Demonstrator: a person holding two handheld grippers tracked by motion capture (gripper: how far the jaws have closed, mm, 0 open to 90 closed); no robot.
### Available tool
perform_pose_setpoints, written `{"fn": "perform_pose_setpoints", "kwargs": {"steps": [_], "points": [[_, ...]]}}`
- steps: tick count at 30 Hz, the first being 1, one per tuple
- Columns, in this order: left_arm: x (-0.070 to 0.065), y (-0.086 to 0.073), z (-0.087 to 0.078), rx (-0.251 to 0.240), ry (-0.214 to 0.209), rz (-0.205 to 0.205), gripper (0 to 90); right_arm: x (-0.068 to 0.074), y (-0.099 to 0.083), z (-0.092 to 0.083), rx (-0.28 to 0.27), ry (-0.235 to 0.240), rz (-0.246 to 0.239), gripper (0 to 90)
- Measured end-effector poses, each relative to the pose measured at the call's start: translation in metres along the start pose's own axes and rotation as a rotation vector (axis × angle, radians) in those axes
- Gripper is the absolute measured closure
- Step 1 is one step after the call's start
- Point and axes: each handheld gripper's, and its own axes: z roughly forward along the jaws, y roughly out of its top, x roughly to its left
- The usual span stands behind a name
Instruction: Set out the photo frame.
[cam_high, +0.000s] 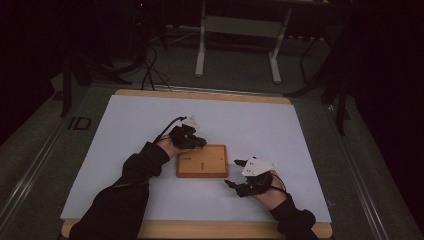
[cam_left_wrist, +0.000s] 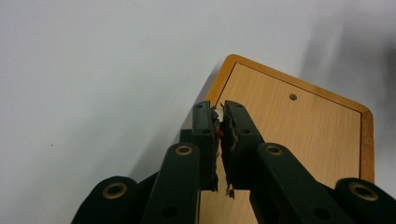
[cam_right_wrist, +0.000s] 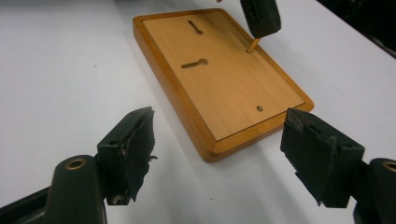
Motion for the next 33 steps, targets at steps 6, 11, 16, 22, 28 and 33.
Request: {"fn": "perform_pose_setpoints", "kwargs": {"steps": [6,11,16,22,28,33], "points": [[0.006,0.0,0.0,0.006,-0.035,-0.034,84.8,0.003,0.002,0.002,0.012,-0.02,-0.043,26.4],[0.011,0.002,0.0,0.013,-0.062,-0.069,84.8,0.007,0.004,0.005,0.047,-0.069,-0.116,27.7],[0.013,0.004,0.001,0.028,-0.072,-0.069,84.8,0.016,0.003,0.01,0.095,-0.117,-0.217,28.8],[0.018,0.006,0.002,0.039,-0.102,-0.093,84.8,0.03,0.0,0.022,0.172,-0.199,-0.387,33.9],[0.021,0.007,0.002,0.046,-0.118,-0.1,84.8,0.037,-0.004,0.028,0.194,-0.257,-0.494,37.6],[0.024,0.007,0.003,0.044,-0.133,-0.108,84.9,0.041,-0.007,0.034,0.206,-0.31,-0.599,43.3]]}}
